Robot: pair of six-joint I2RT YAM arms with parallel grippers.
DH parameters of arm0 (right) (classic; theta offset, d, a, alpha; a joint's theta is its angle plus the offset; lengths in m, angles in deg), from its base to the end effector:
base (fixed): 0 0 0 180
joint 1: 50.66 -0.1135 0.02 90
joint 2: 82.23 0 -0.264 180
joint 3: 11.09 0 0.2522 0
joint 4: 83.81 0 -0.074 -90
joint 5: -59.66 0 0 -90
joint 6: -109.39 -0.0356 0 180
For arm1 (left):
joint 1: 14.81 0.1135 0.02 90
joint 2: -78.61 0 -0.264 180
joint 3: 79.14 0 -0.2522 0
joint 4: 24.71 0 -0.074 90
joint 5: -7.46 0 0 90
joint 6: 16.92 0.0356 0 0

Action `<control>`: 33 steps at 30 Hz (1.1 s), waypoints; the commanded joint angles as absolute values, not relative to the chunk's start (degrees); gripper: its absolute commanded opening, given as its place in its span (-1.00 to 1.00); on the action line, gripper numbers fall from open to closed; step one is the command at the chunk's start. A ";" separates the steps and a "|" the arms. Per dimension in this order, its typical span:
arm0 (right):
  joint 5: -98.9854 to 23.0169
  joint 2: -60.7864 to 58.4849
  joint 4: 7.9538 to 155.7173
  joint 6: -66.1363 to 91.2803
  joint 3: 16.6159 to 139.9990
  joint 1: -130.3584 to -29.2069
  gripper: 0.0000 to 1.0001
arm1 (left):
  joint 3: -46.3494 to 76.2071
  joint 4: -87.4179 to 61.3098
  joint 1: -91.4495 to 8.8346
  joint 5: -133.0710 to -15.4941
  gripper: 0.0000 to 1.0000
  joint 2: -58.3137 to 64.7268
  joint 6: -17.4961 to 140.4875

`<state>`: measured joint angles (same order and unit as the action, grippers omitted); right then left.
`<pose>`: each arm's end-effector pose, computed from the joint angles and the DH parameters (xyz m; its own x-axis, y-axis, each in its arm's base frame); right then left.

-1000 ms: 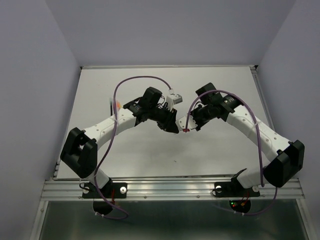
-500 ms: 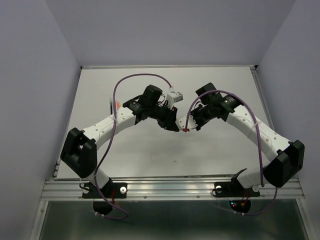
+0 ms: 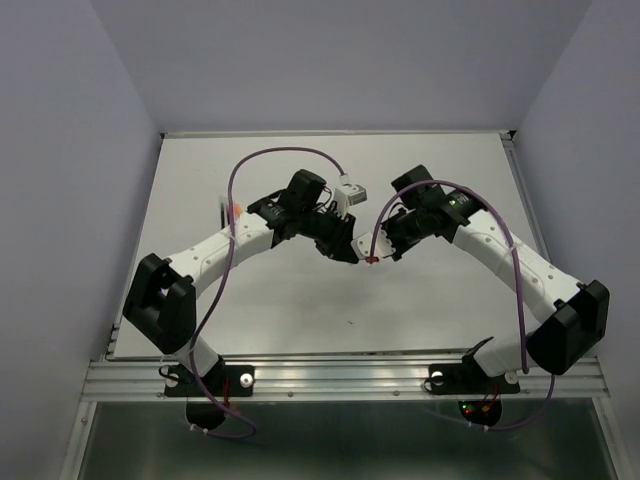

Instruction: Insert the pens into the pen caps

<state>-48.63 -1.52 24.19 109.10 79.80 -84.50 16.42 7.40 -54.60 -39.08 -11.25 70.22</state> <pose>0.2235 0.1633 0.3236 0.6481 -0.7086 -0.2790 -0.7354 -0.4873 -0.4708 0.2530 -0.2426 0.2929 -0.5116 0.3790 -0.7711 0.8592 0.2278 -0.4581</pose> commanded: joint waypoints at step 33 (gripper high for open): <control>-53.19 -3.04 21.26 111.14 82.13 -85.02 -0.99 | 13.09 4.61 -54.97 -36.32 -1.00 -13.23 69.56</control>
<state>-51.51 -1.63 21.26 110.08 80.95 -84.50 14.63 7.27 -54.60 -38.38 -13.50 70.33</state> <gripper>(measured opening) 0.150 0.283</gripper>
